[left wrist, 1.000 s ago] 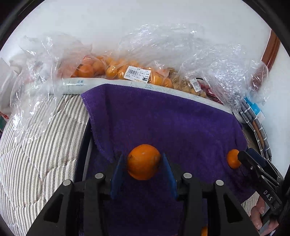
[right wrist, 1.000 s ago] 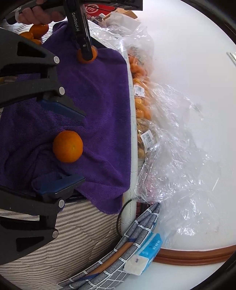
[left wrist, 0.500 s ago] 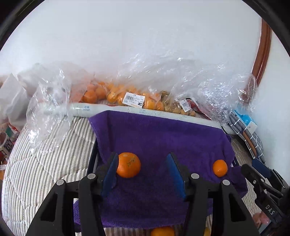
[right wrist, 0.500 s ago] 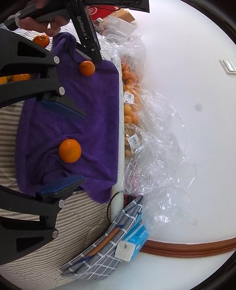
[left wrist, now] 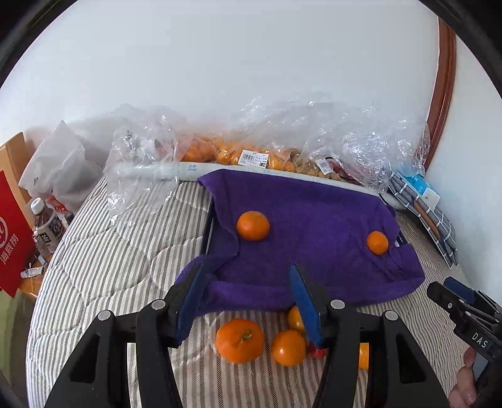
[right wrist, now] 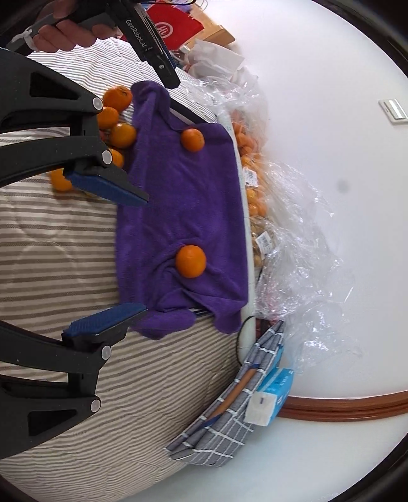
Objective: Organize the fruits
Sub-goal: 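Withdraw both grippers and move the right gripper to a yellow orange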
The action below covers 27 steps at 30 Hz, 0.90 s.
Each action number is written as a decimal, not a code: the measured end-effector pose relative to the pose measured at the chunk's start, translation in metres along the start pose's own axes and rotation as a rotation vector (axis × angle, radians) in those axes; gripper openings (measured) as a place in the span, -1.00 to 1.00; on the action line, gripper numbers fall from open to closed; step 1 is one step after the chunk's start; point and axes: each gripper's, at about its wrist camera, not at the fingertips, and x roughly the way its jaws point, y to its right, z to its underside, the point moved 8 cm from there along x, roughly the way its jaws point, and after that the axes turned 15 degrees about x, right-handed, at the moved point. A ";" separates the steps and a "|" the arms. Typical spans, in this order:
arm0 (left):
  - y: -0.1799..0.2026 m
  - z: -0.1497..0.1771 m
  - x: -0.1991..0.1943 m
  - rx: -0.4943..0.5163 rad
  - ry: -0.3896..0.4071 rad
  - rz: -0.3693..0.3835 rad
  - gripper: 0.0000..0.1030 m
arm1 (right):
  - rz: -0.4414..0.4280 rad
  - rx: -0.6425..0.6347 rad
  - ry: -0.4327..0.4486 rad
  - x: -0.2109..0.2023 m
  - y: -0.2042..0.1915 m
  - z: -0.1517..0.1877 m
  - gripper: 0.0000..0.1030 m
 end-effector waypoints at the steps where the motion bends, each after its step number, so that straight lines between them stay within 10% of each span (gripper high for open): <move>1: -0.002 0.004 -0.003 0.002 -0.006 0.001 0.04 | 0.002 -0.006 -0.010 -0.002 -0.001 0.006 0.23; 27: -0.042 0.103 -0.008 -0.061 -0.132 -0.008 0.04 | -0.027 -0.063 -0.026 -0.016 -0.019 0.070 0.03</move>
